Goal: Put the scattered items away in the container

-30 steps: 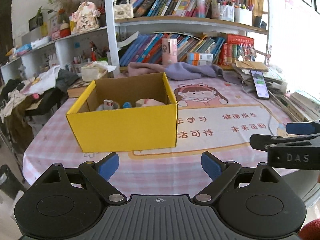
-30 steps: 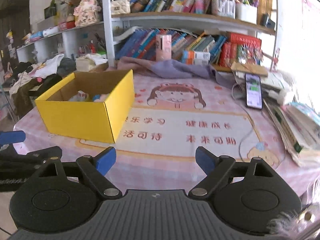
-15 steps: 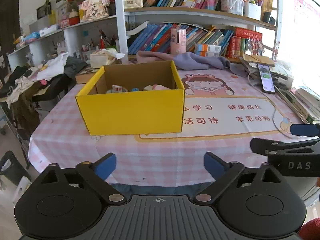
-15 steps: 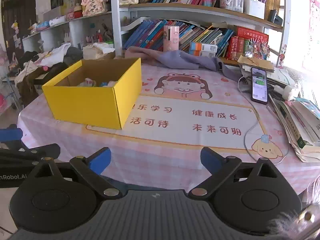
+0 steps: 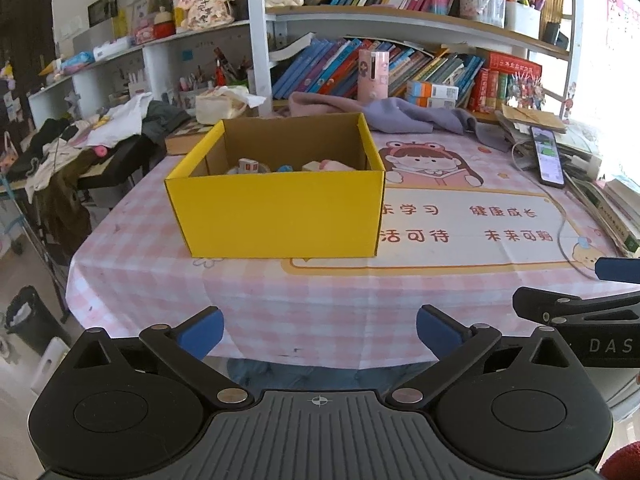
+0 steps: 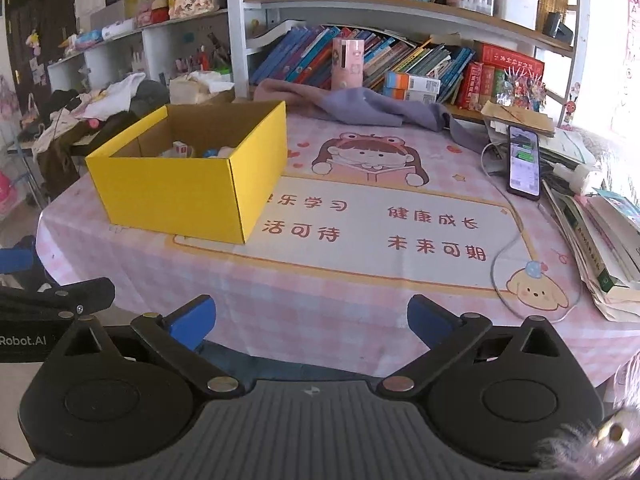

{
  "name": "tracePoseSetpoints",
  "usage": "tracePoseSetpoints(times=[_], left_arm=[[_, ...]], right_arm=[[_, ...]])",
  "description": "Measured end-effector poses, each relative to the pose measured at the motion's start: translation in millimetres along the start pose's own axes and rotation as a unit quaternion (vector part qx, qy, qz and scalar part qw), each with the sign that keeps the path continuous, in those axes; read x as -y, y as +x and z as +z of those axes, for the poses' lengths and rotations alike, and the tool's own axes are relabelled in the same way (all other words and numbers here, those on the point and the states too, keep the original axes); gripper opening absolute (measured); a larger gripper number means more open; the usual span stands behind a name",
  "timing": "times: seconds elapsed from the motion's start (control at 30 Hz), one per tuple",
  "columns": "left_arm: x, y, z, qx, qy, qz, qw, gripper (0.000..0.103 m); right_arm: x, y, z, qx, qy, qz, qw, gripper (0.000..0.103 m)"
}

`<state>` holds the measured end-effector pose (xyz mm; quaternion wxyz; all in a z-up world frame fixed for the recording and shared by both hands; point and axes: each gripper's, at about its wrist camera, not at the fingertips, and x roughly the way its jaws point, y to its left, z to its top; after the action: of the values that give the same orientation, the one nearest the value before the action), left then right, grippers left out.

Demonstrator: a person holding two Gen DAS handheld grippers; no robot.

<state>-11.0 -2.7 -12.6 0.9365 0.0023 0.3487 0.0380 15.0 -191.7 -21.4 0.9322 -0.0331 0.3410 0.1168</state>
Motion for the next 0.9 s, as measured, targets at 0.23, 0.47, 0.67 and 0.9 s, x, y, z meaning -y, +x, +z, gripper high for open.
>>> tracePoseSetpoints(times=[0.23, 0.47, 0.67, 0.9], left_arm=[[5, 5, 0, -0.014, 0.005, -0.004, 0.9999, 0.103], [10, 8, 0, -0.020, 0.012, -0.009, 0.9997, 0.103], [11, 7, 0, -0.019, 0.013, -0.010, 0.9997, 0.103], [12, 5, 0, -0.017, 0.018, -0.011, 0.9996, 0.103]], right_arm=[[8, 1, -1, -0.010, 0.013, -0.014, 1.000, 0.103], [12, 3, -5, -0.022, 0.024, -0.015, 0.999, 0.103], [13, 3, -5, -0.023, 0.025, -0.015, 0.999, 0.103], [12, 3, -5, -0.022, 0.024, -0.014, 0.999, 0.103]])
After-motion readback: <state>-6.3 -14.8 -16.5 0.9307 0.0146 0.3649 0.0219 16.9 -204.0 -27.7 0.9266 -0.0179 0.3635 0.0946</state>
